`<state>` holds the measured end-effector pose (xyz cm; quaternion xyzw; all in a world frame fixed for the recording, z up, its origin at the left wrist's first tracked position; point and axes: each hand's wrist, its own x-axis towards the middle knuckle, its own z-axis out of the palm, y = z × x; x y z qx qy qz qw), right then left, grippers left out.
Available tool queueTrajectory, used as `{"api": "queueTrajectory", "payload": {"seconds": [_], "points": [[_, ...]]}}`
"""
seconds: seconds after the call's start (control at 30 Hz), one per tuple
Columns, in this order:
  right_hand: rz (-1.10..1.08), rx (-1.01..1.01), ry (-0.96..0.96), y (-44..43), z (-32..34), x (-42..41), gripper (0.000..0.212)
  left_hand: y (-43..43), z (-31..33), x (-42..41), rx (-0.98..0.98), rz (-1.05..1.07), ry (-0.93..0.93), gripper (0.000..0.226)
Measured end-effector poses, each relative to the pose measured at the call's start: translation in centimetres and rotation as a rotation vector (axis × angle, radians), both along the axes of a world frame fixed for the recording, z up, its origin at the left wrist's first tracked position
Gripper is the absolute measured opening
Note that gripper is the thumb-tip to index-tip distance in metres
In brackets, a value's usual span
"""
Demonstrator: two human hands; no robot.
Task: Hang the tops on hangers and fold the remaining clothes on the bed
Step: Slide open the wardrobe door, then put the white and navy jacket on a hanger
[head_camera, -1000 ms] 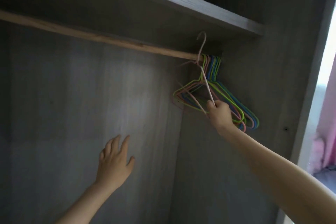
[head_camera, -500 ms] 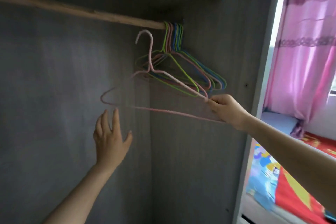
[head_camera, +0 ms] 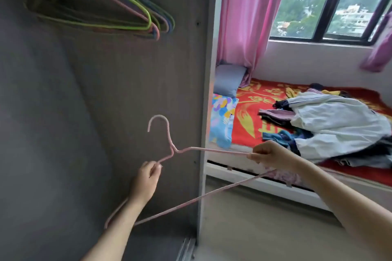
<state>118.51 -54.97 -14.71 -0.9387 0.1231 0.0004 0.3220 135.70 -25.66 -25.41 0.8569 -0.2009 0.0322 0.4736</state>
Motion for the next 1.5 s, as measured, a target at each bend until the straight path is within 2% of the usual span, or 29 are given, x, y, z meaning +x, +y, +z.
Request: {"api": "queueTrajectory", "payload": {"seconds": [0.1, 0.13, 0.23, 0.33, 0.47, 0.6, 0.73, 0.8, 0.9, 1.0, 1.1, 1.13, 1.2, 1.3, 1.5], "points": [[-0.162, -0.044, -0.014, -4.0, -3.6, -4.2, 0.037, -4.5, -3.1, -3.2, -0.092, -0.084, 0.065, 0.052], [-0.228, -0.060, -0.025, -5.2, -4.8, -5.5, 0.038, -5.9, -3.8, -4.2, -0.104, -0.115, 0.079, 0.049], [-0.400, -0.061, -0.028, -9.4, -8.4, -10.4, 0.043, -11.6, -4.7, -7.2, -0.091, -0.221, 0.085, 0.018], [-0.483, -0.030, -0.003, -12.4, -11.1, -14.0, 0.041, -16.8, -5.9, -8.9, -0.039, -0.330, 0.047, 0.019], [-0.494, -0.005, 0.103, -16.6, -14.1, -16.5, 0.036, -25.0, -6.6, -10.7, 0.068, -0.483, 0.010, 0.018], [-0.471, 0.072, 0.102, -20.3, -14.9, -16.7, 0.032, -32.1, -7.0, -12.8, 0.085, -0.563, -0.005, 0.041], [-0.441, 0.146, 0.071, -23.3, -14.8, -16.8, 0.008, -38.7, -8.2, -16.7, 0.121, -0.654, 0.055, 0.049], [-0.453, 0.176, 0.050, -25.3, -14.9, -17.3, 0.014, -41.9, -9.1, -18.6, 0.128, -0.731, 0.102, 0.053], [-0.503, 0.181, 0.088, -28.2, -14.9, -18.1, 0.032, -46.0, -9.5, -20.0, 0.185, -0.798, 0.139, 0.037], [-0.582, 0.266, 0.076, -31.1, -15.3, -18.6, 0.033, -49.6, -9.8, -19.5, 0.211, -0.818, 0.170, 0.028], [-0.602, 0.298, 0.095, -34.0, -16.0, -18.2, 0.030, -52.5, -10.5, -18.1, 0.232, -0.838, 0.184, 0.036], [-0.611, 0.303, 0.101, -35.1, -16.3, -18.0, 0.028, -53.4, -11.0, -17.4, 0.246, -0.846, 0.181, 0.032], [-0.640, 0.286, 0.114, -37.7, -16.6, -17.2, 0.029, -55.6, -11.5, -15.7, 0.277, -0.845, 0.185, 0.010], [-0.704, 0.231, 0.143, -43.5, -16.9, -15.5, 0.032, -60.9, -13.0, -11.9, 0.251, -0.823, 0.214, 0.030], [-0.816, 0.098, 0.268, -54.9, -14.7, -12.5, 0.034, -72.5, -12.1, -6.2, 0.203, -0.852, 0.260, 0.020]]}}
